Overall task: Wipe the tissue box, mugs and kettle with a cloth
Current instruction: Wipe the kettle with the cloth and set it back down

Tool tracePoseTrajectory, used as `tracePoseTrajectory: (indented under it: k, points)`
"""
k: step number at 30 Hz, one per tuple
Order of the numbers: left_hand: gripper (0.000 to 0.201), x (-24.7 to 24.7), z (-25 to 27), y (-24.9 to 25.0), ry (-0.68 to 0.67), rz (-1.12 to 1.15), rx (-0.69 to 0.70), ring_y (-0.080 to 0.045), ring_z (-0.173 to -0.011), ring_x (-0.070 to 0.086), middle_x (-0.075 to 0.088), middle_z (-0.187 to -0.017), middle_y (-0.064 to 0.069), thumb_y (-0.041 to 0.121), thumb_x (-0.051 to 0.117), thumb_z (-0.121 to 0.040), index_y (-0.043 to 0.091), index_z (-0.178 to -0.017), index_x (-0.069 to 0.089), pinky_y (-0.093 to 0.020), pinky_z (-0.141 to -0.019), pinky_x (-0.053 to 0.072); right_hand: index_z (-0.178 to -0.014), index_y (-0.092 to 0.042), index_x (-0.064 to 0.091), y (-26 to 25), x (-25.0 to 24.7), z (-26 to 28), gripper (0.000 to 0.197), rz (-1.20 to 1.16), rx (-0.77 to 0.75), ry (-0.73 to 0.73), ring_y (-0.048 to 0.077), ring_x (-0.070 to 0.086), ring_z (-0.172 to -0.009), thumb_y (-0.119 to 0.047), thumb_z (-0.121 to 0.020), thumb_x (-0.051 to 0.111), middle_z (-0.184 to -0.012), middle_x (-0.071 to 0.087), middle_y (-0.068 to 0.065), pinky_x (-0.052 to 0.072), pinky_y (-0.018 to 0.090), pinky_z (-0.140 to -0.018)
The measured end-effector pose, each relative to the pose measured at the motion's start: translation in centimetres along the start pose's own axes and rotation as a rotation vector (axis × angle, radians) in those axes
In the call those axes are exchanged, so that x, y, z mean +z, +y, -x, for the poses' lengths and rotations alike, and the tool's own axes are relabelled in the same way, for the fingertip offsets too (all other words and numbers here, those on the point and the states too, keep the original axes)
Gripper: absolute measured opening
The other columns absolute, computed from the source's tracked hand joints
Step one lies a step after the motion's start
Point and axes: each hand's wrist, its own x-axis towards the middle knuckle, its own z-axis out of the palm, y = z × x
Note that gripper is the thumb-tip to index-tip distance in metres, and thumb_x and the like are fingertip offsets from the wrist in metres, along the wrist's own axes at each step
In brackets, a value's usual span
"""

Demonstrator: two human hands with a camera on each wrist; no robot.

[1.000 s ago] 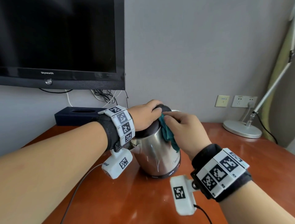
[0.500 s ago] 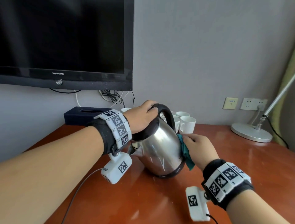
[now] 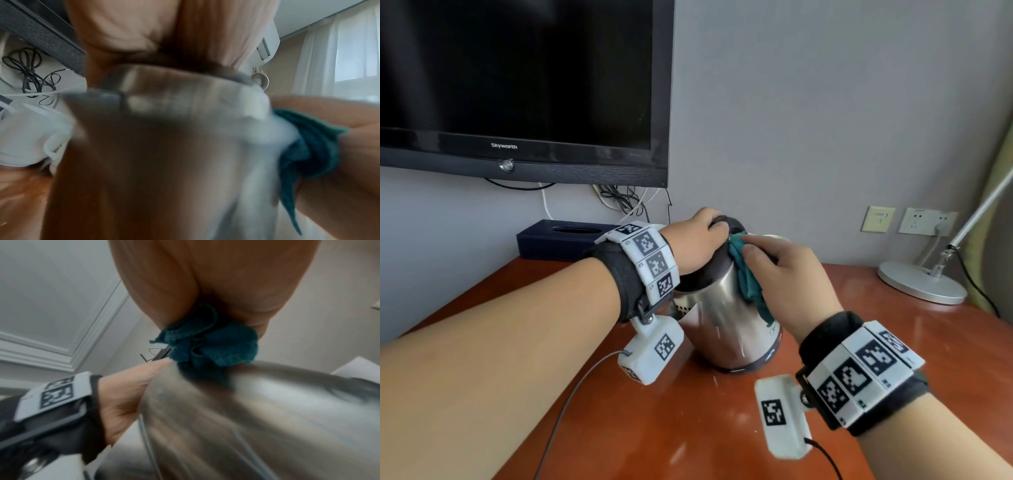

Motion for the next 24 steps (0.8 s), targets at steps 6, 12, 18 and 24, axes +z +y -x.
tracePoseTrajectory:
  k: [6, 12, 18, 24]
  points:
    - [0.046, -0.4, 0.4, -0.8, 0.033, -0.014, -0.019, -0.033, -0.104, 0.064, 0.066, -0.126, -0.01, 0.05, 0.029, -0.108, 0.037, -0.152, 0.035, -0.04, -0.098, 0.049, -0.091, -0.016, 0.079, 6.4, -0.7, 0.3, 0.027, 0.159, 0.275, 0.026, 0.025, 0.068, -0.087, -0.019, -0.101, 0.054, -0.082, 0.075, 0.003, 0.052, 0.032, -0.073]
    - [0.048, -0.1, 0.3, 0.8, 0.033, -0.058, -0.061, -0.032, -0.102, 0.058, 0.062, -0.125, -0.012, 0.053, 0.029, -0.108, 0.034, -0.152, 0.035, -0.033, -0.081, 0.04, -0.114, -0.027, 0.076, 7.6, -0.9, 1.1, 0.031, 0.226, 0.321, -0.018, 0.014, 0.062, -0.09, -0.017, -0.106, 0.047, -0.097, 0.071, -0.005, 0.04, 0.021, -0.068]
    - [0.048, 0.4, -0.6, 1.8, 0.001, -0.164, 0.023, -0.037, -0.123, 0.058, 0.045, -0.094, -0.002, 0.038, 0.028, -0.113, 0.01, -0.151, 0.038, -0.039, -0.095, 0.043, -0.088, -0.041, 0.073, 3.7, -0.9, 1.7, 0.036, 0.127, 0.167, 0.059, 0.006, 0.065, -0.085, -0.019, -0.104, 0.05, -0.082, 0.073, -0.013, 0.045, 0.014, -0.063]
    - [0.052, -0.5, -0.6, 1.5, -0.063, -0.423, 0.009, -0.044, -0.117, 0.06, 0.03, -0.154, -0.02, 0.012, 0.041, -0.108, 0.014, -0.158, 0.028, -0.048, -0.1, 0.05, -0.136, -0.035, 0.065, -0.8, 0.8, 1.2, 0.034, 0.175, -0.085, -0.087, -0.003, 0.064, -0.102, -0.028, -0.105, 0.053, -0.11, 0.071, -0.017, 0.045, 0.007, -0.081]
